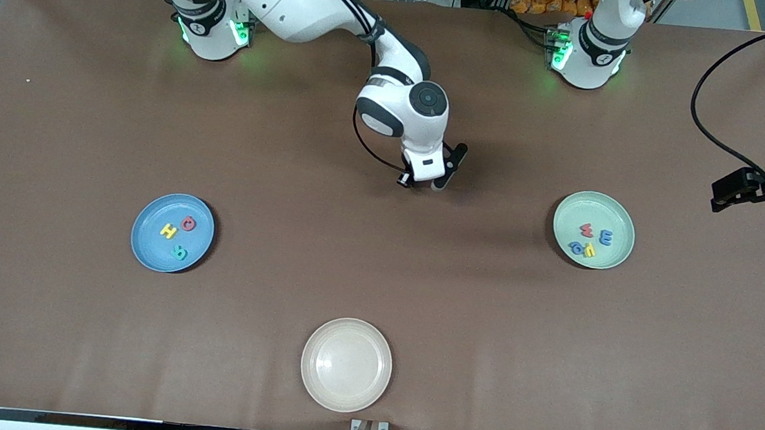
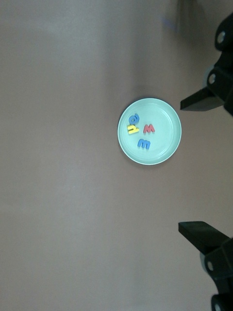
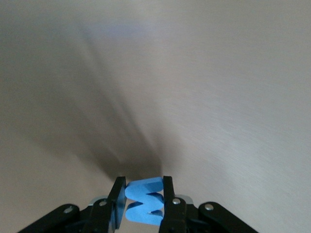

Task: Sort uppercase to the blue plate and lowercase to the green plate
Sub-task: 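Carry the blue W to the blue plate while the left gripper withdraws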

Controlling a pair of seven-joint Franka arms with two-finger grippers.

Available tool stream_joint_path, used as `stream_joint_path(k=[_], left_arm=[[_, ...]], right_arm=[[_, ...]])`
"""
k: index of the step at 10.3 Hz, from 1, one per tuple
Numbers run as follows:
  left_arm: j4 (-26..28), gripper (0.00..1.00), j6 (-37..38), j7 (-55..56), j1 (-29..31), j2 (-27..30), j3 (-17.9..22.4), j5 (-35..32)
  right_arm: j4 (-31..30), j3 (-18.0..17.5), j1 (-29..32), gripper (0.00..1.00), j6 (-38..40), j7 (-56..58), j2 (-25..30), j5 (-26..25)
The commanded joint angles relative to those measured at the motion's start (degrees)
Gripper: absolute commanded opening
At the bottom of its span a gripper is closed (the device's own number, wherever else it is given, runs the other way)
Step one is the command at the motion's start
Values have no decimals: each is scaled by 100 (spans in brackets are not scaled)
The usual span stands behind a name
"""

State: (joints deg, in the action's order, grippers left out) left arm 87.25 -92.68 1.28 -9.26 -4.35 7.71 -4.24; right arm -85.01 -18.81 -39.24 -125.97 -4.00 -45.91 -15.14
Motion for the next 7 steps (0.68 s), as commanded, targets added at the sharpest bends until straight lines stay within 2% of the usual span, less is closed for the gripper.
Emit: stream_joint_path(k=[1, 2, 4, 5, 6, 7], left_arm=[[-15, 100, 118, -75, -49, 84, 91, 134], [-7, 100, 127, -75, -49, 92, 91, 134], [-6, 100, 206, -75, -32, 101, 91, 134], [2, 100, 206, -66, -23, 101, 91, 134], [2, 100, 215, -75, -23, 101, 82, 134], [11, 100, 215, -66, -23, 101, 82, 134]], right_arm=[[-287, -44, 652, 0, 956, 258, 984, 632], [-584, -9, 1046, 0, 1195, 373, 1440, 913], [-1095, 9, 2064, 0, 1739, 391, 2259, 1144], [-1114, 104, 2548, 0, 2142, 461, 2384, 1145], [-1114, 462, 2779, 0, 2373, 723, 2429, 1145], [-1123, 970, 2842, 0, 2444, 1047, 2421, 1145]])
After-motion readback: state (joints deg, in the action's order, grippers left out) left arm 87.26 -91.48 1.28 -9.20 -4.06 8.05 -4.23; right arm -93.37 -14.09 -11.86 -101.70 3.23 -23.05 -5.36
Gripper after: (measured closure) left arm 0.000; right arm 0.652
